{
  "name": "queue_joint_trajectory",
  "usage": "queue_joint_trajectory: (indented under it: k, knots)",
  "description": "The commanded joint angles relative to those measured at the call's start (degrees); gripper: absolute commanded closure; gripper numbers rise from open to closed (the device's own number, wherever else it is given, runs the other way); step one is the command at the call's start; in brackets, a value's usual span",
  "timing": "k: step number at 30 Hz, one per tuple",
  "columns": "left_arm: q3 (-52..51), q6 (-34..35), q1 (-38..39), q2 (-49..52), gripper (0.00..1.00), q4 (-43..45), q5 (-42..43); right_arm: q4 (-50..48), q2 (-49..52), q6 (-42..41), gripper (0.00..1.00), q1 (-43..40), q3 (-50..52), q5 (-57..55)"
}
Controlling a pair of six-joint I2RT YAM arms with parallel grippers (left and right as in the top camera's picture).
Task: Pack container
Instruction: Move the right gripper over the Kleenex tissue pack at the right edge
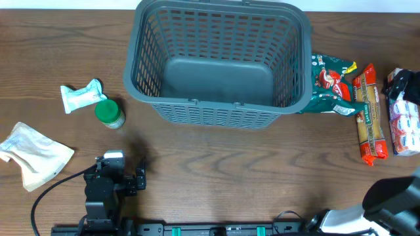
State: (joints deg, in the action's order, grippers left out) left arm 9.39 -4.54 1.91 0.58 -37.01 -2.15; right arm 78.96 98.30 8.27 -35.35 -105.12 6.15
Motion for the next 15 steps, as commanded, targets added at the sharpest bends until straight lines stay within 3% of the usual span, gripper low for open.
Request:
queue_joint_trajectory:
  k: [1,15]
  knots:
    - [-0.48,-0.39,-0.35,-0.35,0.01,0.02,-1.29,-1.97,1.38,2.32,0.01,-0.24,3.21,1.46]
    - [-0.48,-0.39,-0.35,-0.35,0.01,0.0,-1.29,-22.03,3.02,5.33,0.04,-0.17,22.73,3.3]
